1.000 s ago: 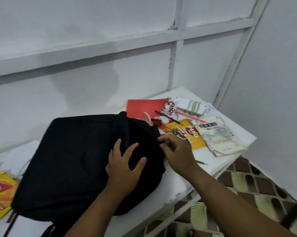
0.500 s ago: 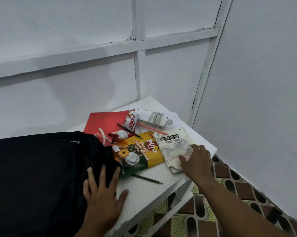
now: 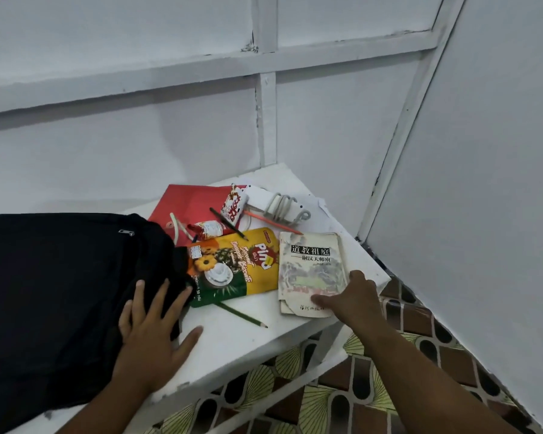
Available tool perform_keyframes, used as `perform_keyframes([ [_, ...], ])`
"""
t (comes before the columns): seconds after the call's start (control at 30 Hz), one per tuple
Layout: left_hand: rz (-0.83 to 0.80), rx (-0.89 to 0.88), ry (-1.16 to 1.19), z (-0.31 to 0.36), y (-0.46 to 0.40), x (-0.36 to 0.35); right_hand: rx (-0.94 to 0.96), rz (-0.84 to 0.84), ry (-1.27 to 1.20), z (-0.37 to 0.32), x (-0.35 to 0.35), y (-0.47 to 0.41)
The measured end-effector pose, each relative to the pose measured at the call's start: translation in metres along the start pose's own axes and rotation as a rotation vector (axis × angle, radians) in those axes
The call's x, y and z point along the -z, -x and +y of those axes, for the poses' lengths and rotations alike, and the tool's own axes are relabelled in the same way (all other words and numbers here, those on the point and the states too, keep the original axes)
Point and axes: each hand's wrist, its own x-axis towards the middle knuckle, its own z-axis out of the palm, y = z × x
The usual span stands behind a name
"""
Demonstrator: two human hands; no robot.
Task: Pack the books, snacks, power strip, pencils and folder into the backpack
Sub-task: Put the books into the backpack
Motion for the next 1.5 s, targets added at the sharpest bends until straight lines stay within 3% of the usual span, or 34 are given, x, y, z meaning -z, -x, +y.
perform_keyframes([
  [0.27, 0.036, 0.005, -0.017, 0.002, 0.004, 0.000, 0.021, -0.013, -0.274, 0.016, -0.005, 0.021],
  [0.5, 0.060, 0.007, -0.009, 0.001, 0.006, -0.003, -0.227, -0.222, -0.771, 0.007, 0.011, 0.027],
  [0.67, 0.048, 0.014, 0.005, 0.001, 0.006, -0.002, -0.123, -0.287, -0.734, -0.003, 0.011, 0.044],
  [0.77, 0.060, 0.021, 0.071, 0.001, 0.007, 0.000, 0.005, -0.182, -0.734, -0.014, 0.015, 0.053],
  [0.9, 0.135, 0.033, 0.210, 0.000, 0.007, 0.004, 0.276, -0.034, -0.538, -0.036, 0.018, 0.061],
  [1.0, 0.228, 0.130, 0.331, -0.003, 0.006, 0.011, 0.370, -0.074, -0.538, -0.059, 0.010, 0.071],
  [1.1, 0.245, 0.276, 0.270, -0.018, 0.002, 0.027, 0.419, -0.190, -0.600, -0.085, -0.009, 0.085],
  [1.27, 0.025, 0.488, 0.017, -0.087, 0.012, 0.057, 0.449, -0.340, -0.722, -0.129, -0.054, 0.109],
  [1.33, -0.034, 0.500, 0.141, -0.115, 0.017, 0.068, 0.457, -0.359, -0.738, -0.145, -0.075, 0.118],
  [1.43, 0.033, 0.412, 0.474, -0.146, 0.017, 0.097, 0.447, -0.391, -0.738, -0.167, -0.100, 0.129],
  [1.5, 0.067, 0.446, 0.628, -0.165, 0.014, 0.124, 0.443, -0.456, -0.698, -0.180, -0.114, 0.136],
])
